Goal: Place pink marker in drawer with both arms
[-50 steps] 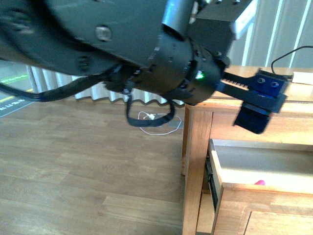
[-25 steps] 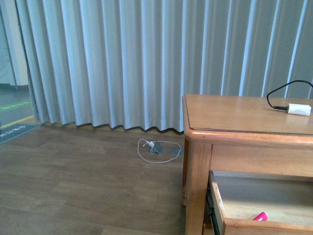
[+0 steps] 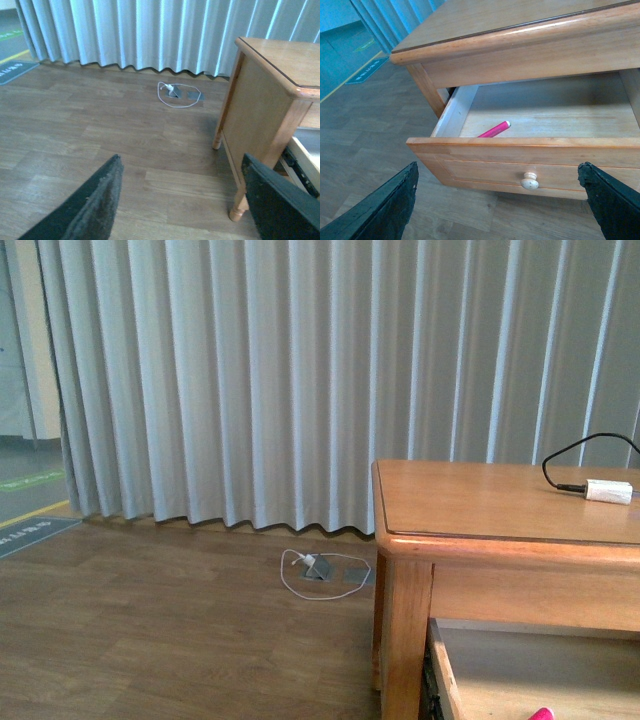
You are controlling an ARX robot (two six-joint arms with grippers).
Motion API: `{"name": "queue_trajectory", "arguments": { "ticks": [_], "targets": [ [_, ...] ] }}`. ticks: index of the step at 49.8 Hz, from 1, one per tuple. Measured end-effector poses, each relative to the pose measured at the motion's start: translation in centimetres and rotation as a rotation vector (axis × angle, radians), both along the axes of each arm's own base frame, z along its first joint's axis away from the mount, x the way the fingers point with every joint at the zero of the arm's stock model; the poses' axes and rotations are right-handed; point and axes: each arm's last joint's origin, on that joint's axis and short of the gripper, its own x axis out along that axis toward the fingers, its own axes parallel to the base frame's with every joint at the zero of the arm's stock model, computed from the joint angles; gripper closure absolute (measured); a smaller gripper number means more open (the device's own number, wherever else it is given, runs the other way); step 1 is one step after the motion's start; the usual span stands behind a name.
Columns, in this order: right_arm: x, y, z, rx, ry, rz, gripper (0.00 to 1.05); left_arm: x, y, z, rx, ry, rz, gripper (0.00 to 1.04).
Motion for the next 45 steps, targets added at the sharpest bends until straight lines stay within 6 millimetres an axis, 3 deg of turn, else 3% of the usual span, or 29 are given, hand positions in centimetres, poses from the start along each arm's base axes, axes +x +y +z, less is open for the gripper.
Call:
{"name": "queue_trajectory", "arguments": {
  "ticks": [20,33,45],
  "targets": [
    [0.0,0.0,0.0,0.000,0.000,0.000,0.08,-0.8,2.3,-2.7,0.038,-0.009,0.010,1.01],
    [0.0,0.0,0.0,0.000,0.000,0.000,0.08,-1.5,3.7,-3.8,0.043,0.008,0.021,1.01],
    [0.0,0.0,0.0,0.000,0.000,0.000,0.08,-2.1,3.8,-4.3,0.043,-0.010,0.016,1.01]
  ]
}}
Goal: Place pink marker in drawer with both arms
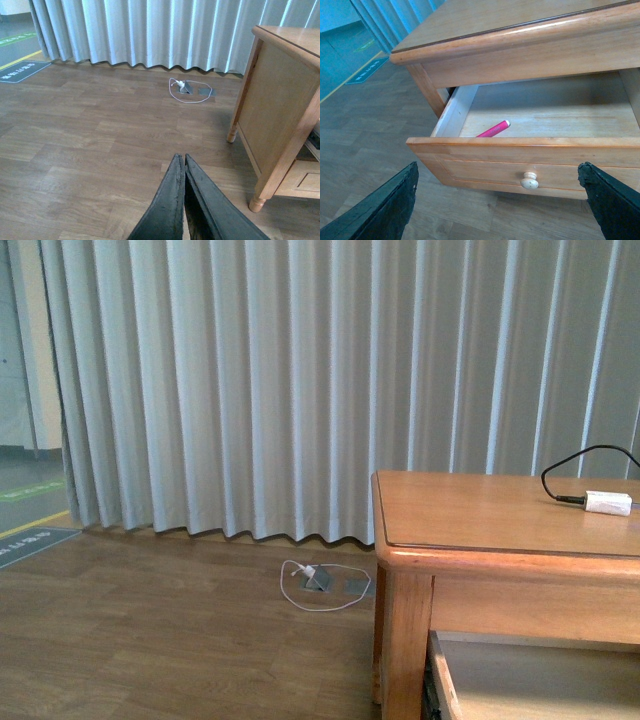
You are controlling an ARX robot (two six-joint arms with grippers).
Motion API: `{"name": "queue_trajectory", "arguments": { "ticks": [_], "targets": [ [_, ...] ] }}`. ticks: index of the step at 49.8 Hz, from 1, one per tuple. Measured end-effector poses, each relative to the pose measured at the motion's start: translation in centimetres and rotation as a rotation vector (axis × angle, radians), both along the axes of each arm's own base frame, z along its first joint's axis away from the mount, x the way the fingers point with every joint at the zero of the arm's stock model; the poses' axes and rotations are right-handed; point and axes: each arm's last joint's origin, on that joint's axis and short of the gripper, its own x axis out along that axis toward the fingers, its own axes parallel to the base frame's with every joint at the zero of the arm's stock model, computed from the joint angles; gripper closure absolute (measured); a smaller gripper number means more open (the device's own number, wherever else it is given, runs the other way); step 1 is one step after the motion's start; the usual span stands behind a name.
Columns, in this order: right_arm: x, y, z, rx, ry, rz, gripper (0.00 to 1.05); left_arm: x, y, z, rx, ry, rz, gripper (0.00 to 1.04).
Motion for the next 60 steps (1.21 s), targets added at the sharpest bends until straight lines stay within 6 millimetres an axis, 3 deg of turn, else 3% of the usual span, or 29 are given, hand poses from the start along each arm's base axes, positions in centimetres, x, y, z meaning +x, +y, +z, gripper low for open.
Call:
{"name": "queue_trajectory", "arguments": {
  "ticks": [23,32,39,49,60],
  "targets": [
    [0.0,0.0,0.0,0.000,0.000,0.000,0.08,-0.1,0.0,-0.5,0.001,-0.015,0.000,1.00],
    [0.0,0.0,0.0,0.000,0.000,0.000,0.08,-0.1,0.0,-0.5,0.002,-0.015,0.000,0.63],
    [0.3,-0.1,0.2,-0.247,-0.105,-0.122,0.08,-0.1,0.0,-0.5,0.002,-0.015,0.000,0.38],
    [1.9,0.3,-2.2,-0.325,0.190,-0.005,0.08,-0.1,0.0,-0.5,0.003,-0.015,0.000,0.04],
    [6.9,0.2,-4.1,-0.406,0.298,0.059,0.08,-0.1,0.0,-0.5,0.003,-0.015,0.000,0.06]
  ]
}}
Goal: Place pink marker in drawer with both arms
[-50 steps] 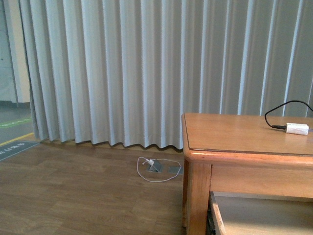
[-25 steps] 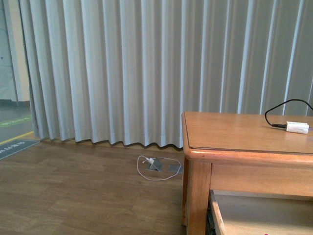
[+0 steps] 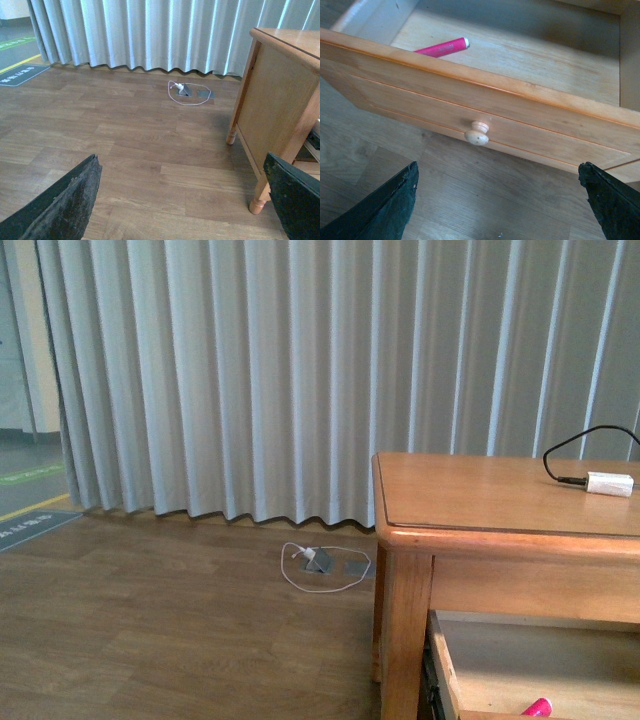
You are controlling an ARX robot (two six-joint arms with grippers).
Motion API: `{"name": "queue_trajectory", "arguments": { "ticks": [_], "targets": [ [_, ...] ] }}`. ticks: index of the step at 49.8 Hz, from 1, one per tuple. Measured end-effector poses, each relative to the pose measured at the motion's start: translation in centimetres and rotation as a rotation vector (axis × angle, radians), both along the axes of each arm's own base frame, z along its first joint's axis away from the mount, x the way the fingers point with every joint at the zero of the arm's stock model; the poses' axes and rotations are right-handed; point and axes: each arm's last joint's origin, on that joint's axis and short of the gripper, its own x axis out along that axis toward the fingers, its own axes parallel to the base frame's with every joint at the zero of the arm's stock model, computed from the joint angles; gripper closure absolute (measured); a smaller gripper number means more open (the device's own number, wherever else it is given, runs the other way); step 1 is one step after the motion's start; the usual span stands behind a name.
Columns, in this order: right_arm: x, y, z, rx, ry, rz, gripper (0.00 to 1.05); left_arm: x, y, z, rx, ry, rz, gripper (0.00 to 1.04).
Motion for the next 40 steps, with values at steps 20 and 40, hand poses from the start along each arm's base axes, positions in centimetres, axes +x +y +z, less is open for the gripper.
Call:
{"name": "queue_trajectory", "arguments": {
  "ticks": [20,40],
  "targets": [
    [6.4,-0.6,-5.9,0.052,-0.001,-0.118,0.08,0.0,0.0,0.0,0.000,0.000,0.000,0.06],
    [11.0,0.1,-7.3,0.092,-0.149,-0.180,0.08,0.0,0.0,0.0,0.000,0.000,0.000,0.06]
  ]
}}
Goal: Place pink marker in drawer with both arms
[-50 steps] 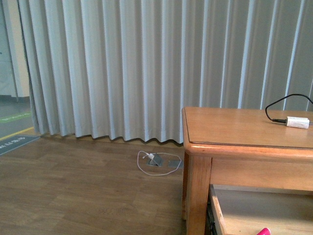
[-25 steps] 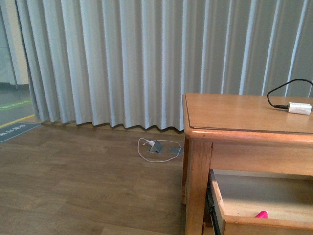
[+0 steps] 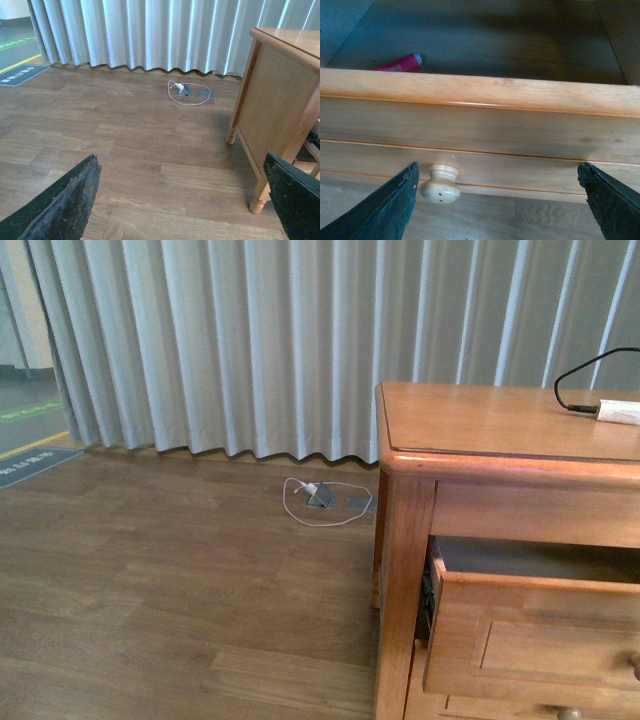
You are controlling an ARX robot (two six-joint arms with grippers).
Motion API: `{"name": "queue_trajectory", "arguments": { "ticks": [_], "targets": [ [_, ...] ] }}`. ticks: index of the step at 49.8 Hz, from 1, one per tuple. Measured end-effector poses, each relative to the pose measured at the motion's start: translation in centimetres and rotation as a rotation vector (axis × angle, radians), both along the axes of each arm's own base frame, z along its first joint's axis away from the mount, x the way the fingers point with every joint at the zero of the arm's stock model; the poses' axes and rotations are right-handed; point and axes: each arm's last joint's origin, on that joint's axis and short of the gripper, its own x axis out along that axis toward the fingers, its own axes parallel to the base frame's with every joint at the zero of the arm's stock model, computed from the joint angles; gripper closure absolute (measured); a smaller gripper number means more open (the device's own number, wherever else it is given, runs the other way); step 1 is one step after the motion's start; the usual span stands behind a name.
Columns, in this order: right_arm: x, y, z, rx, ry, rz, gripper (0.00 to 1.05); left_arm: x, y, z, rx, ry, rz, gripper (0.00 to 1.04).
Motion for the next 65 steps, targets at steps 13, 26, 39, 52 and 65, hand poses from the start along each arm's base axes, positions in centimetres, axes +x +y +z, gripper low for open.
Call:
{"name": "queue_trajectory", "arguments": {
  "ticks": [13,26,39,52,65],
  "targets": [
    [3.3,0.9,-0.4,0.015,-0.060,-0.010,0.08,0.0,0.0,0.0,0.000,0.000,0.000,0.06],
    [5.6,0.9,-0.5,0.043,-0.110,-0.047,0.08,0.0,0.0,0.0,0.000,0.000,0.000,0.06],
    [6.3,0.7,-1.0,0.057,-0.125,-0.088,0.08,0.0,0.0,0.0,0.000,0.000,0.000,0.06],
    [6.3,0.6,-1.0,0.063,-0.140,-0.082,0.08,0.0,0.0,0.0,0.000,0.000,0.000,0.06],
    [4.0,0.4,-0.4,0.090,-0.104,-0.001,0.08,0.0,0.0,0.0,0.000,0.000,0.000,0.06]
  ]
}}
